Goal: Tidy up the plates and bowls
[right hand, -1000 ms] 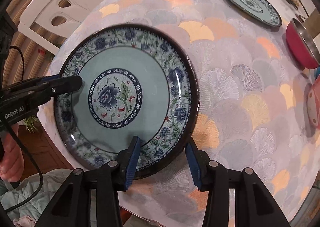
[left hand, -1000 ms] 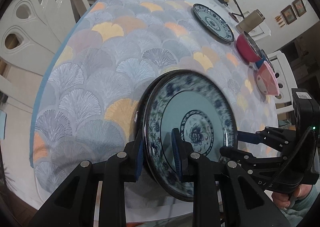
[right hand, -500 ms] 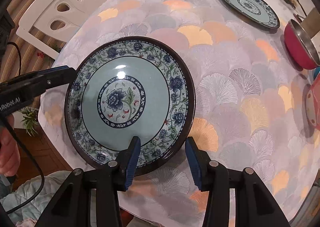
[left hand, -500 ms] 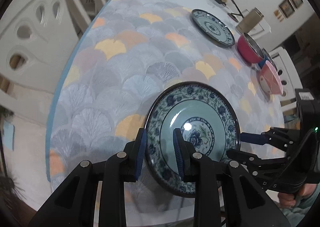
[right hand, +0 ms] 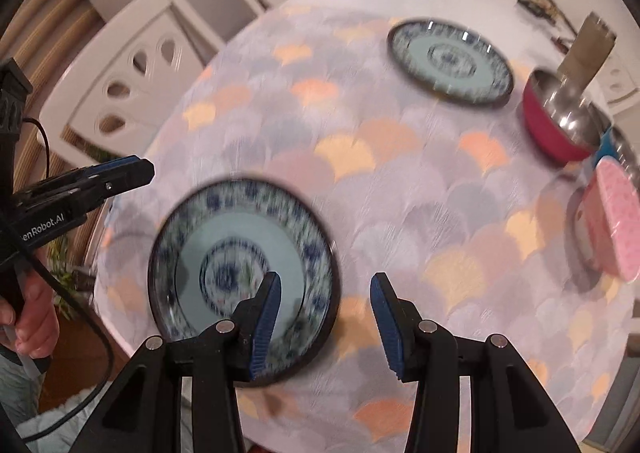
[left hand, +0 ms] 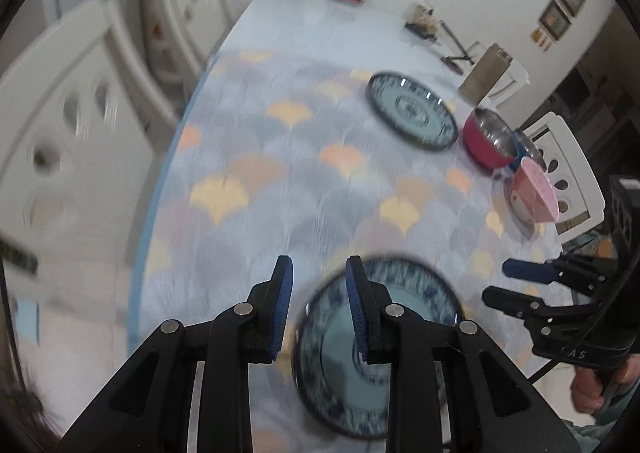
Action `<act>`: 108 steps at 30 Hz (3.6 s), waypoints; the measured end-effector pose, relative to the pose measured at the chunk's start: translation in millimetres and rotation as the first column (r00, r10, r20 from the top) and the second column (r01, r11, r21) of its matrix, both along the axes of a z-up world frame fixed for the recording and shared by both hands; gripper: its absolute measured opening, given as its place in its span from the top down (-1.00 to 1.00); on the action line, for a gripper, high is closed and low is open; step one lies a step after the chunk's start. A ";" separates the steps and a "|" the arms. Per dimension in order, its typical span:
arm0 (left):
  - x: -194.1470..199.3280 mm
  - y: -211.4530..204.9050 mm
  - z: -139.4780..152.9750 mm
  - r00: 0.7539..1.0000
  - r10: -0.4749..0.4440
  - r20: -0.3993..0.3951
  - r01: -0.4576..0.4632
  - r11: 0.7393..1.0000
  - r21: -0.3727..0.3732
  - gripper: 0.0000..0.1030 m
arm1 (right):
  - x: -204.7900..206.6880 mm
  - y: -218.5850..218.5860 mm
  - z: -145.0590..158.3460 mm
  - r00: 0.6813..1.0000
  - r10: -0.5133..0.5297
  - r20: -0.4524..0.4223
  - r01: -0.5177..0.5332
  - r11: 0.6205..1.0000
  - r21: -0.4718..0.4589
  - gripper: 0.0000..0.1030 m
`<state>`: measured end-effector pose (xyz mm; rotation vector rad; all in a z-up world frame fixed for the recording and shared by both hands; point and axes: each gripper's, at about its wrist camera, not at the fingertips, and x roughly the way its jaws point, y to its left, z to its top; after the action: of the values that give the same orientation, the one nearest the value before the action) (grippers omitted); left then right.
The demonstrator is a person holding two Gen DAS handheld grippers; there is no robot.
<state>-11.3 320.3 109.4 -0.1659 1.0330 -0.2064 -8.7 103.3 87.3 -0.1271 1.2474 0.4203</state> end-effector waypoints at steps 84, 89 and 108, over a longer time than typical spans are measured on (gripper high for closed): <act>69.1 -16.4 63.0 0.982 -0.061 0.178 0.062 0.998 -0.005 0.41 | 51.5 -9.8 70.5 0.941 -0.266 0.207 0.216 0.947 0.239 0.25; 34.7 -13.5 65.8 0.983 -0.022 0.181 0.023 1.000 -0.002 0.41 | 21.6 0.0 88.7 0.937 -0.202 0.284 0.144 0.966 0.213 0.25; -42.0 -16.7 -12.8 0.998 0.059 -0.011 -0.059 0.998 -0.001 0.44 | -29.1 5.7 19.9 0.989 -0.017 0.144 0.003 0.995 0.098 0.23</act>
<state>-53.3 303.5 96.7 -0.1985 1.0371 -0.1530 -37.7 109.0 107.2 -0.0669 1.0821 0.4543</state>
